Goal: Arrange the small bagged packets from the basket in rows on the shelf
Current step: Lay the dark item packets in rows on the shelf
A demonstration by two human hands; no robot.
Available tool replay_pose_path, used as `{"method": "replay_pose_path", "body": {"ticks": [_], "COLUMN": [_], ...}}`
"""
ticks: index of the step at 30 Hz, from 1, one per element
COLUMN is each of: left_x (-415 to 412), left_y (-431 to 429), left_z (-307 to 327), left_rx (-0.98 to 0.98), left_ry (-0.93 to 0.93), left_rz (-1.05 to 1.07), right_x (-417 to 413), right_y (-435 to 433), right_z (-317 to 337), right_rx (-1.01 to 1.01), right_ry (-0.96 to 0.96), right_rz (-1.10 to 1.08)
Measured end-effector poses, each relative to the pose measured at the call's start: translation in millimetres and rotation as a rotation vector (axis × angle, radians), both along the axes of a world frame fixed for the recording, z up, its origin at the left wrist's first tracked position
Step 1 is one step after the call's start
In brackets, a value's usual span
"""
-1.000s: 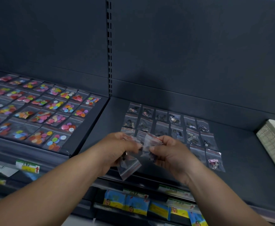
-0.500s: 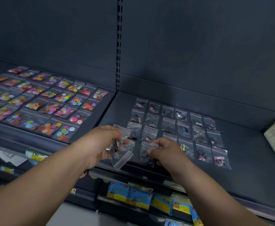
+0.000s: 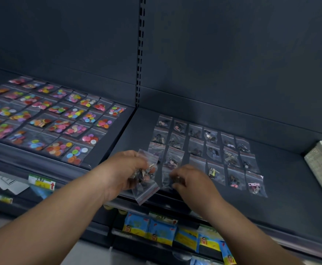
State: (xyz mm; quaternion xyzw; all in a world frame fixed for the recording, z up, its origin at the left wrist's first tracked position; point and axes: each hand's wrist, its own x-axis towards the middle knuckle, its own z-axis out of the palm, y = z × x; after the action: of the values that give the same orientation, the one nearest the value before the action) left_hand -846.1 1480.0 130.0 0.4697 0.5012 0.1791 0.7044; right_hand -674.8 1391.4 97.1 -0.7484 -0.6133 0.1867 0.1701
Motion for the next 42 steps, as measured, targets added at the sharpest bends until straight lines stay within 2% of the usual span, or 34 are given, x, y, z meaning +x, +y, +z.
{"method": "replay_pose_path", "body": {"ticks": [11,13,15,17,18,20,23,27,34,38,42], "left_x": [-1,1,4,8,11,19,28,37,53,61,66], "left_y": [-3,-4,-5,-8,-9,-13,-16,-14,-17,-22,-22], "left_z": [4,4,6,6,7,8,8,4,8,6,4], "left_rx": [-0.002,-0.002,0.002,0.016,0.023,0.036,0.044,0.027,0.036,0.113,0.099], "left_ry": [-0.027,-0.030,-0.037,-0.040,-0.041,-0.043,-0.042,-0.006,0.000,0.037,0.017], "left_rz": [-0.006,-0.036,-0.078,-0.122,-0.144,-0.187,-0.204,-0.197,-0.261,-0.251,-0.186], "right_x": [-1,1,1,0,-1,-3,-2,12,24,24,23], "right_y": [4,3,3,3,4,4,4,-2,-9,-13,-15], "right_z": [-10,-7,2,17,23,30,32,34,30,30,28], "right_rx": [-0.004,0.022,0.080,0.075,0.039,0.001,0.056,0.092,0.074,0.049,-0.004], "right_ry": [-0.002,0.055,0.281,0.675,0.808,0.900,0.930,1.194,1.153,1.262,1.302], "right_rz": [0.044,0.002,-0.111,-0.209,-0.234,-0.219,-0.257,-0.432,-0.481,-0.400,-0.378]}}
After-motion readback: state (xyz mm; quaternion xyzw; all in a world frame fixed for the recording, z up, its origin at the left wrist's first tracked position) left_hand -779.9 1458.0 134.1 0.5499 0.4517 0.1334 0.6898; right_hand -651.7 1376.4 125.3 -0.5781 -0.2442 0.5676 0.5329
